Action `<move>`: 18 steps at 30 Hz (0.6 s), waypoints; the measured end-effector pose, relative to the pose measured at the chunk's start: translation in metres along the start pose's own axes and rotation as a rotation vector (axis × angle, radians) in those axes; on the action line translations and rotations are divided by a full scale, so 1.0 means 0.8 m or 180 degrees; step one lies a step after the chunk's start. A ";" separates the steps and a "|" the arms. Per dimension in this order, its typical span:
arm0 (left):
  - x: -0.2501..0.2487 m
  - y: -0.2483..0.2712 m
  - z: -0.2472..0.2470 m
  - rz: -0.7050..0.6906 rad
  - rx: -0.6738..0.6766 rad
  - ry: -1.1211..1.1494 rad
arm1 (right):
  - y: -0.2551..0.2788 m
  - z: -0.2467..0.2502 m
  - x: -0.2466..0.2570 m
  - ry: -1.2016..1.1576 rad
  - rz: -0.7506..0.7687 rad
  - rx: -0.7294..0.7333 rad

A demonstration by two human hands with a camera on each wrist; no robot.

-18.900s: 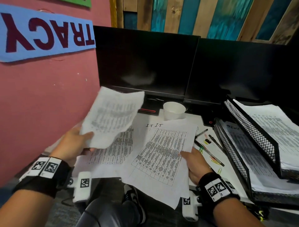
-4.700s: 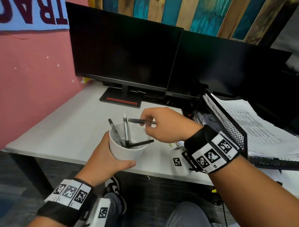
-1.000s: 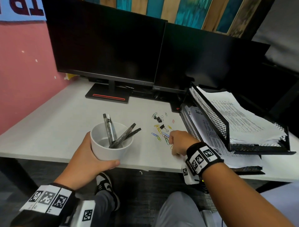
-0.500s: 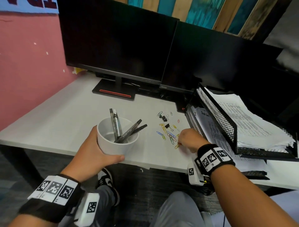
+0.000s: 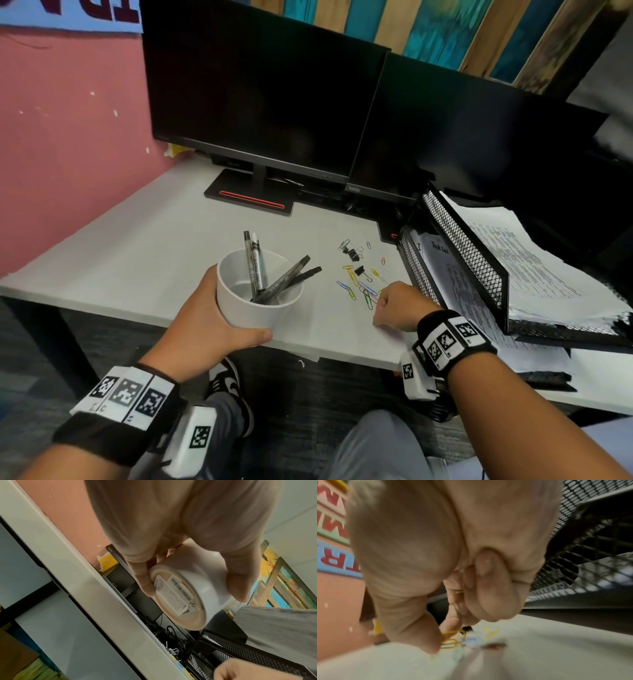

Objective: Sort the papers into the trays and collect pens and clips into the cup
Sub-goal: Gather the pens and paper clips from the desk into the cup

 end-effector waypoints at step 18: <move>-0.016 -0.004 -0.046 -0.0084 0.0243 0.0158 | 0.136 0.083 0.199 -0.0023 0.2549 -0.0625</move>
Point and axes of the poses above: each hand's wrist, its own y-axis away from the middle knuckle, its own z-axis out of the back of the hand, x = y × z, the point moved 4 cm from there along -y, towards the middle knuckle, and after that the axes turned 5 degrees about y, right-handed, at the moved point
